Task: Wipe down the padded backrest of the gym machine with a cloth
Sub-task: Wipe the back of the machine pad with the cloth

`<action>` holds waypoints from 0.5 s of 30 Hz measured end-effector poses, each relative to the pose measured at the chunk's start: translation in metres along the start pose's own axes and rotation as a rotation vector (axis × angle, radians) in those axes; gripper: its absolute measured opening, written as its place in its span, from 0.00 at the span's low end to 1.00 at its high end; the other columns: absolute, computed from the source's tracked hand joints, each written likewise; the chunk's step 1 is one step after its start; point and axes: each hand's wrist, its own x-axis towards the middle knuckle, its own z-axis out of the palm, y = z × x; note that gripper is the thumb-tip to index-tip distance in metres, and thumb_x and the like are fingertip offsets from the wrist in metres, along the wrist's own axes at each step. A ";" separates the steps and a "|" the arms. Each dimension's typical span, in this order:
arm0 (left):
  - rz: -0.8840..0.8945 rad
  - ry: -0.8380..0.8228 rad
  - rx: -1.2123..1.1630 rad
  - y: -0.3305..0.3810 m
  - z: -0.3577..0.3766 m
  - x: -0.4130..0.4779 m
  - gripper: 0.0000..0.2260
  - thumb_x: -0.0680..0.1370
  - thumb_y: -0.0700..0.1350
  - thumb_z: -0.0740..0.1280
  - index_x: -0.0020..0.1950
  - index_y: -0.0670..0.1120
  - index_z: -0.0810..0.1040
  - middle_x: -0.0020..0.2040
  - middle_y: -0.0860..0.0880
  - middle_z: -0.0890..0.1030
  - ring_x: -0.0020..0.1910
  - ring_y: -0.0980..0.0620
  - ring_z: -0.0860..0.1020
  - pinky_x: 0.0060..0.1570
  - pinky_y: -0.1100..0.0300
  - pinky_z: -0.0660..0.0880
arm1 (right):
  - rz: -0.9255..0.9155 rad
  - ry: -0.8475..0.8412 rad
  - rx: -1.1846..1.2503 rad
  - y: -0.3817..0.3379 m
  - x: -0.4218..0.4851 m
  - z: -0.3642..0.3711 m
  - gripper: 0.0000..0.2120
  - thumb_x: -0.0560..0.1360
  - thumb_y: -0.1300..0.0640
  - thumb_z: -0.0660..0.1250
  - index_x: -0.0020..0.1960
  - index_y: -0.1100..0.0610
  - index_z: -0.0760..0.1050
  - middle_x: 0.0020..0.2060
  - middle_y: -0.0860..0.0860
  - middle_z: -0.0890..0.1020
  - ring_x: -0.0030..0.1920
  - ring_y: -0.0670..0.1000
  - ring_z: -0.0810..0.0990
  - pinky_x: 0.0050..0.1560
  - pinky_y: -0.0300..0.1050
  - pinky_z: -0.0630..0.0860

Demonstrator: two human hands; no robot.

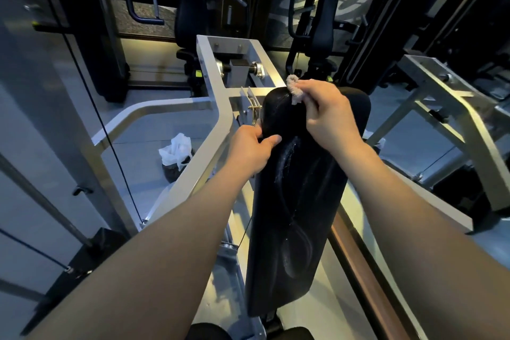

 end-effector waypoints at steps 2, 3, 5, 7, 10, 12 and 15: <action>0.013 0.020 0.020 0.003 0.002 -0.002 0.17 0.78 0.52 0.71 0.38 0.43 0.71 0.31 0.46 0.68 0.30 0.49 0.68 0.33 0.57 0.65 | -0.037 0.049 0.054 0.003 -0.009 0.009 0.16 0.78 0.66 0.65 0.64 0.57 0.79 0.62 0.51 0.82 0.67 0.50 0.75 0.72 0.38 0.66; 0.008 0.025 0.029 0.004 0.003 -0.002 0.17 0.79 0.52 0.71 0.38 0.44 0.70 0.32 0.45 0.67 0.30 0.49 0.67 0.33 0.57 0.64 | -0.053 0.075 0.081 0.004 -0.012 0.012 0.15 0.79 0.66 0.66 0.64 0.58 0.79 0.63 0.51 0.81 0.68 0.49 0.74 0.73 0.37 0.65; -0.009 0.035 0.064 0.007 0.005 -0.004 0.17 0.79 0.51 0.71 0.38 0.44 0.69 0.33 0.44 0.66 0.31 0.49 0.66 0.33 0.56 0.63 | -0.088 0.118 0.116 0.007 -0.019 0.017 0.14 0.79 0.65 0.67 0.64 0.58 0.79 0.65 0.51 0.80 0.70 0.47 0.71 0.73 0.36 0.64; -0.014 0.054 0.097 0.009 0.007 -0.003 0.16 0.79 0.51 0.70 0.39 0.44 0.70 0.33 0.44 0.67 0.32 0.49 0.66 0.34 0.56 0.64 | -0.122 0.162 0.140 0.011 -0.030 0.024 0.14 0.80 0.64 0.67 0.65 0.59 0.79 0.68 0.52 0.78 0.72 0.47 0.70 0.74 0.39 0.65; -0.032 0.095 0.124 0.010 0.013 -0.004 0.15 0.80 0.51 0.69 0.40 0.42 0.71 0.34 0.44 0.70 0.33 0.49 0.68 0.33 0.55 0.68 | -0.204 0.114 0.115 0.021 -0.049 0.029 0.14 0.80 0.65 0.67 0.64 0.60 0.80 0.69 0.53 0.78 0.72 0.50 0.71 0.73 0.43 0.69; -0.048 0.116 0.134 0.011 0.016 -0.005 0.17 0.80 0.52 0.68 0.44 0.38 0.75 0.35 0.43 0.75 0.34 0.49 0.71 0.36 0.50 0.75 | -0.335 0.011 0.088 0.034 -0.066 0.029 0.12 0.79 0.66 0.67 0.61 0.61 0.81 0.67 0.52 0.79 0.70 0.52 0.74 0.71 0.45 0.71; -0.066 0.140 0.161 0.013 0.017 -0.007 0.18 0.80 0.53 0.68 0.47 0.37 0.77 0.37 0.42 0.77 0.36 0.47 0.73 0.37 0.52 0.73 | -0.478 -0.070 0.000 0.054 -0.073 0.013 0.14 0.77 0.67 0.67 0.61 0.60 0.82 0.64 0.51 0.82 0.64 0.54 0.77 0.66 0.45 0.75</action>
